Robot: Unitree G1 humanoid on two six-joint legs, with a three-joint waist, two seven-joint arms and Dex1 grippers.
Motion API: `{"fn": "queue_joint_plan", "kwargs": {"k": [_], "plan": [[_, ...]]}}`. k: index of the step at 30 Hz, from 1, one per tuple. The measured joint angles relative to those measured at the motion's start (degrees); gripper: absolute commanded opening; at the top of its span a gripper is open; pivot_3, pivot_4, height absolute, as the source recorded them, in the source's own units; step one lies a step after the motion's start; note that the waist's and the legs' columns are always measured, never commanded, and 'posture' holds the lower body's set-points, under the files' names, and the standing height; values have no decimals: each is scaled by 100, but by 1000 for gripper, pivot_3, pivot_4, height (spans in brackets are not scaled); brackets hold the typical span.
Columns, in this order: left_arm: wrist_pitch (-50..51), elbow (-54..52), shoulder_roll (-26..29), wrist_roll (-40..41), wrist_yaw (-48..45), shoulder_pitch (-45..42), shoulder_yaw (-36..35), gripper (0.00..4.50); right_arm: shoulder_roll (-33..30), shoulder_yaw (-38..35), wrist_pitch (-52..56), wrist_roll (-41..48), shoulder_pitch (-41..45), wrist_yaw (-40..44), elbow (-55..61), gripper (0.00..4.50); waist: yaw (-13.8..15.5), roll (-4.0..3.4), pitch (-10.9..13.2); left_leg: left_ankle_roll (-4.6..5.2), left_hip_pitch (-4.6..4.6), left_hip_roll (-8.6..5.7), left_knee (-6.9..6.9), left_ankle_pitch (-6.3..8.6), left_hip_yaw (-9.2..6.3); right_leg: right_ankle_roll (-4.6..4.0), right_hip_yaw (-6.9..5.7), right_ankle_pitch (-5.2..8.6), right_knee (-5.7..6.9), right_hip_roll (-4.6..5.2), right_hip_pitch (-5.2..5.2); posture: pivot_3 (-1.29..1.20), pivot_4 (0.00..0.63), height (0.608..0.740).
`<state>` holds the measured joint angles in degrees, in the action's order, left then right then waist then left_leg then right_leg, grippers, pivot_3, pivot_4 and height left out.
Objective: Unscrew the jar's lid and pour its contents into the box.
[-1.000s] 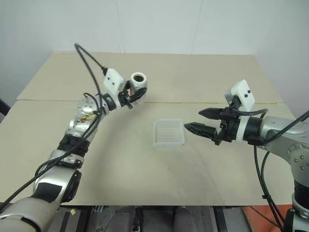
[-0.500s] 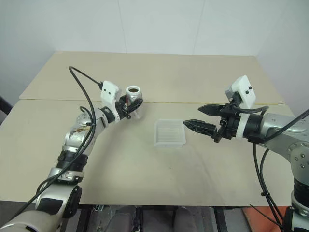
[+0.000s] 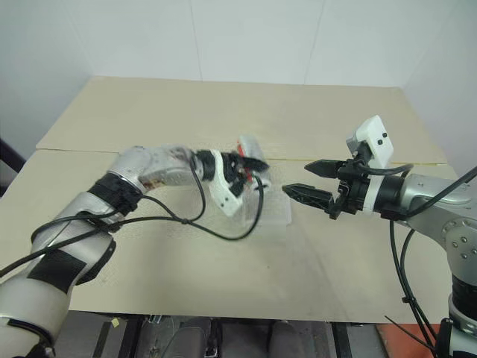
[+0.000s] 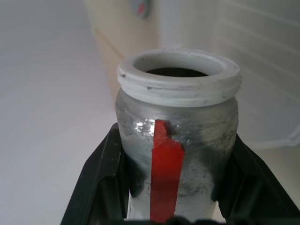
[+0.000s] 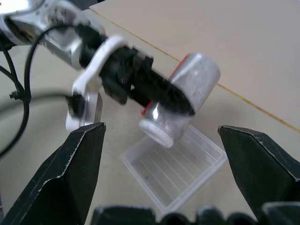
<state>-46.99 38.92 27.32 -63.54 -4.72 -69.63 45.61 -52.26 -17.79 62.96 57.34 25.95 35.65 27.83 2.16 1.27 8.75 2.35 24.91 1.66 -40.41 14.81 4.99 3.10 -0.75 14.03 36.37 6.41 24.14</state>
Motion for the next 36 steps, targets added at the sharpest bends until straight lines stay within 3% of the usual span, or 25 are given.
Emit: {"fn": "queue_joint_plan", "kwargs": {"k": [7,11,17,26,31,36], "plan": [[868,-186,-163,-1433,1510,-70,519,1955,1,-329,9,474,38,-354,113,4452,12,0,0,2,4,2,-2,1,-1,1,-2,0,0,2,2,0,150,740],[965,-389,-97,-1483,1655,-66,506,1955,1,-336,9,586,20,-455,149,4452,5,0,0,2,4,3,-2,1,-2,1,-2,0,2,2,4,0,150,740],[729,-1379,434,-1290,1632,-58,259,1955,2,-327,4,698,23,-471,114,4452,4,0,0,2,4,6,-6,1,-10,1,2,0,15,3,7,0,150,740],[995,-958,382,-1984,2422,-393,423,1955,87,-83,-115,674,257,-379,-31,4452,13,0,0,26,11,6,-30,15,-2,1,-6,0,28,2,9,0,150,740],[762,-571,320,-1203,2222,-251,140,1955,130,-80,-126,680,255,-415,-26,4452,3,0,0,11,12,8,-30,7,-1,1,-6,0,29,3,10,0,150,740],[366,-57,206,741,1228,278,-664,1955,217,-82,-126,705,183,-558,-16,4452,-13,-1,-1,7,11,11,-33,4,-5,1,-4,0,34,4,11,0,150,740]]}}
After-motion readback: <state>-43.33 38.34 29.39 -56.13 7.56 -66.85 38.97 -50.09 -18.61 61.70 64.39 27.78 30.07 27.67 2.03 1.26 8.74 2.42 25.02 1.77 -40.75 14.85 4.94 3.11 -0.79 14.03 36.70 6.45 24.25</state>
